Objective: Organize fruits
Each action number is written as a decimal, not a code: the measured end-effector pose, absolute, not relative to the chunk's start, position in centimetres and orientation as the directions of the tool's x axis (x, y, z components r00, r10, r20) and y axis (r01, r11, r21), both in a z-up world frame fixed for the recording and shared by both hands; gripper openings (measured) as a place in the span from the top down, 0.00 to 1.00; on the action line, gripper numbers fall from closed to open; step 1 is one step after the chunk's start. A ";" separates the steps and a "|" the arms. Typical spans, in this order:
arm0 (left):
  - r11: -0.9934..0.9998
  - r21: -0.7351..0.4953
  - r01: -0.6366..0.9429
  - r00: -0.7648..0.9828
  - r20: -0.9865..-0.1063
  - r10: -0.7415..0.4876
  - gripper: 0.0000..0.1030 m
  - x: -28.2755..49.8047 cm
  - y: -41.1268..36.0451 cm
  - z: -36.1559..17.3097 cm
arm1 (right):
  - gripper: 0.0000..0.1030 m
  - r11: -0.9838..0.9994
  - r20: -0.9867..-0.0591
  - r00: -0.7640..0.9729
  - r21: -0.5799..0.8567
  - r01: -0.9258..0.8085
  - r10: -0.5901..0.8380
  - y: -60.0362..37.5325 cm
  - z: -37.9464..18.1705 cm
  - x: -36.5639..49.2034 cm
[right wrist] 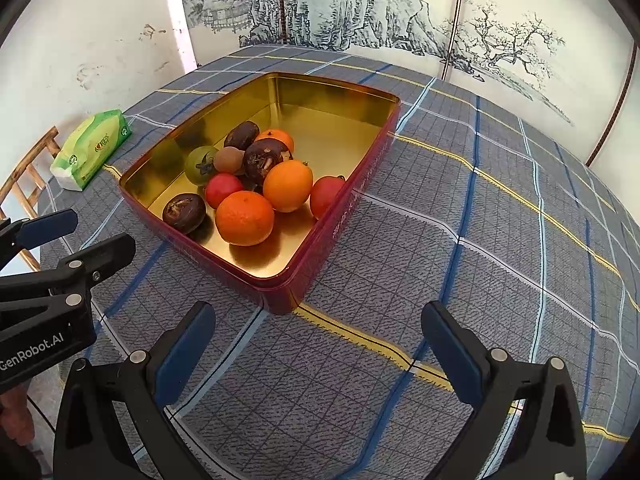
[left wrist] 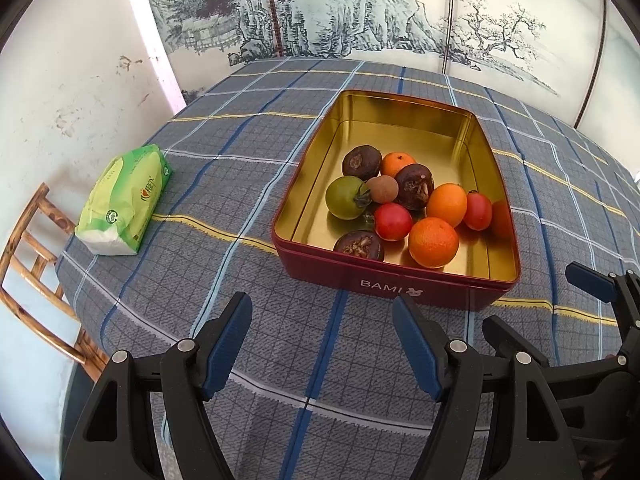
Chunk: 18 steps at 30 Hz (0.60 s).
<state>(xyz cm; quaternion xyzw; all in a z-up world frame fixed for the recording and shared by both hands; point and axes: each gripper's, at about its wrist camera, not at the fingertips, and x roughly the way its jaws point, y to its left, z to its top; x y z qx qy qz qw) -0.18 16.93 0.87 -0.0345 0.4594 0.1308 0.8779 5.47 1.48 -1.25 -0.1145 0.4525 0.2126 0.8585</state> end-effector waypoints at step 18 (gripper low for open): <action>0.968 0.050 -0.247 0.552 -0.814 0.183 0.29 0.0 16.7 1.1 | 0.01 0.883 -0.828 0.497 -0.005 -0.470 0.260 1.5 -1.1 5.6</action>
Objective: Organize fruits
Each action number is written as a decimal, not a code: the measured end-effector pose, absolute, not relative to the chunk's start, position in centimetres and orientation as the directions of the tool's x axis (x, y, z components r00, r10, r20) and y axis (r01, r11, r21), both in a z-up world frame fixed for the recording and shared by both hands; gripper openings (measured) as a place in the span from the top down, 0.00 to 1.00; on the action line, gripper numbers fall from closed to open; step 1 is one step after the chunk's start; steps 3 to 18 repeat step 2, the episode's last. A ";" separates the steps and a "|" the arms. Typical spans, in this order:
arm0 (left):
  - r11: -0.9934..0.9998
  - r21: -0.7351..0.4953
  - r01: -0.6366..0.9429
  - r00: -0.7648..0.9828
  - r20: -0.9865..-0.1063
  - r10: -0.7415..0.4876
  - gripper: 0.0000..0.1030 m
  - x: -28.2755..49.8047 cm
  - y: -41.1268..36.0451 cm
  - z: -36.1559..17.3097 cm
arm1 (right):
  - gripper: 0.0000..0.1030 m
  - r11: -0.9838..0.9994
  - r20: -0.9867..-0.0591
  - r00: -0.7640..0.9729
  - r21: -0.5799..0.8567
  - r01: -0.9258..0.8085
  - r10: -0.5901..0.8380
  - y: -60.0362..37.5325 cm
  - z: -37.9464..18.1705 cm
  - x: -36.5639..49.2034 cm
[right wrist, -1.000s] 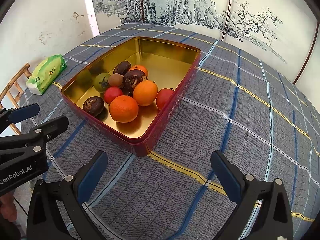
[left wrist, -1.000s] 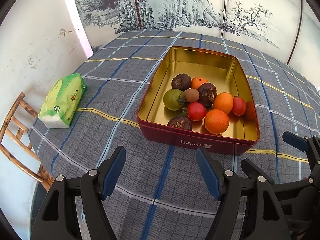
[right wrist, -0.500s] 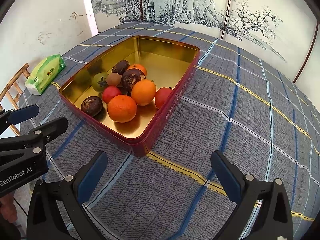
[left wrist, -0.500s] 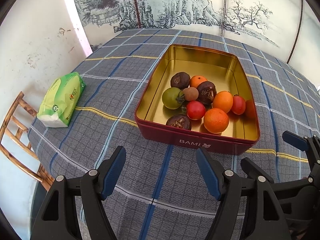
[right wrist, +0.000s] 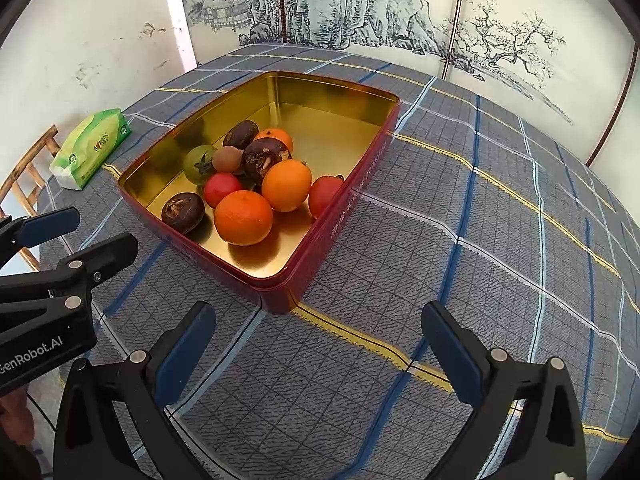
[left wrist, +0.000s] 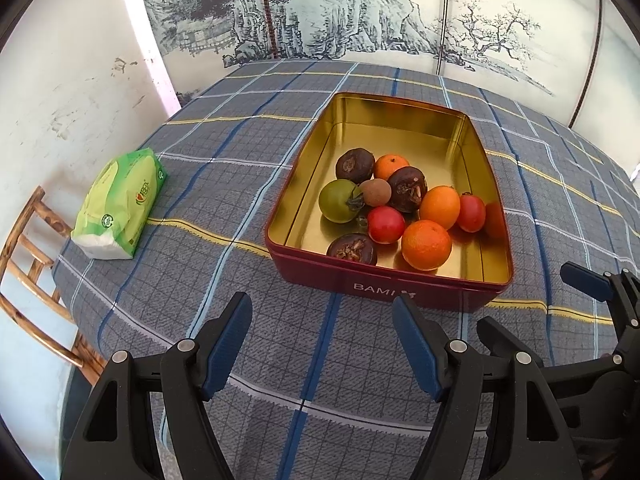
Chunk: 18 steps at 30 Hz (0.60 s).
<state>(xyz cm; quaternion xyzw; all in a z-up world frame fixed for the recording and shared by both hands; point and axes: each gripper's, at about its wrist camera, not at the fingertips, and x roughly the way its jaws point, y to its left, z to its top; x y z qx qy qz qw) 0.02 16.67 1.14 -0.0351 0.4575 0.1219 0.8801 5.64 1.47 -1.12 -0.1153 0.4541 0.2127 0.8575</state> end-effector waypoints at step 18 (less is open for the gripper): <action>0.969 0.047 -0.242 0.554 -0.813 0.178 0.29 0.0 16.6 1.2 | 0.01 0.882 -0.828 0.497 -0.005 -0.471 0.261 1.5 -1.1 5.7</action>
